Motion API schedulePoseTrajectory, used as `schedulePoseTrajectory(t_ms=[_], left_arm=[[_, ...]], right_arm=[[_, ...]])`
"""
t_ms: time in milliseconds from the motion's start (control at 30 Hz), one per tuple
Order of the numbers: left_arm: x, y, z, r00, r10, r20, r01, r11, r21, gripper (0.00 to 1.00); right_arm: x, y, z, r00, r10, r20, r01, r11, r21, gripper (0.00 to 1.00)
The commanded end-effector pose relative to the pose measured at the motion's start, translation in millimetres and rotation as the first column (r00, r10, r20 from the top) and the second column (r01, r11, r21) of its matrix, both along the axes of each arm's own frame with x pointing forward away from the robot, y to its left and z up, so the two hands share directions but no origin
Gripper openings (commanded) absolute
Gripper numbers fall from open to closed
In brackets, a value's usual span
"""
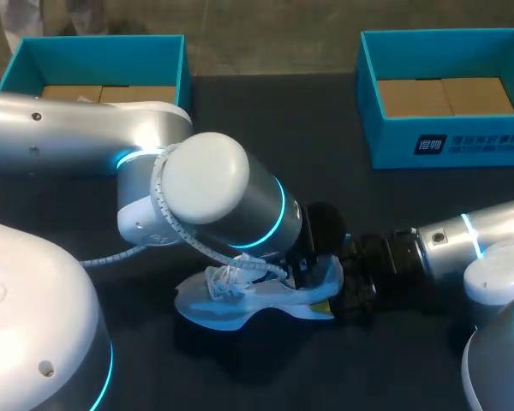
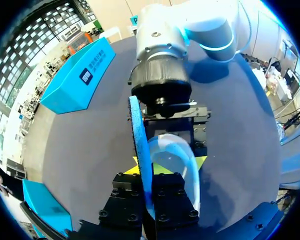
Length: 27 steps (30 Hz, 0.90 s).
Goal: Take the shoe out of the shoebox, open the shoe tongue, remove and reinsert the insole, then place the shoe into the shoebox
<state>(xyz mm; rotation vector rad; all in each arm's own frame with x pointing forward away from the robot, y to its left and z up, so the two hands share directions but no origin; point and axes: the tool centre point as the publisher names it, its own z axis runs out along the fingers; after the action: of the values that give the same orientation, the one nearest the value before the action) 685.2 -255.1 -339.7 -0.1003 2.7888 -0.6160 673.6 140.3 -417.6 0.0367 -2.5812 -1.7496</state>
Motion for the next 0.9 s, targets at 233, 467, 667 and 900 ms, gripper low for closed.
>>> schedulePoseTrajectory(t_ms=[233,467,667,900], left_arm=[[5.6,3.3,32.1,0.984,-0.116,-0.139,0.101,0.989,-0.106,0.00],[6.8,-4.9,58.4,0.964,-0.183,-0.195,0.152,0.974,-0.165,0.00],[8.9,-11.5,78.0,0.933,-0.249,-0.258,0.196,0.957,-0.214,0.00],[7.2,-19.0,106.4,0.907,-0.306,-0.291,0.230,0.936,-0.267,0.00]], right_arm=[[-1.1,1.2,-1.1,1.000,0.000,0.000,0.000,1.000,-0.003,0.00],[-1.1,1.2,-1.1,1.000,0.000,0.000,0.000,1.000,-0.003,0.00],[-1.1,1.2,-1.1,1.000,0.000,0.000,0.000,1.000,-0.003,0.00],[-1.1,1.2,-1.1,1.000,0.000,0.000,0.000,1.000,-0.003,0.00]])
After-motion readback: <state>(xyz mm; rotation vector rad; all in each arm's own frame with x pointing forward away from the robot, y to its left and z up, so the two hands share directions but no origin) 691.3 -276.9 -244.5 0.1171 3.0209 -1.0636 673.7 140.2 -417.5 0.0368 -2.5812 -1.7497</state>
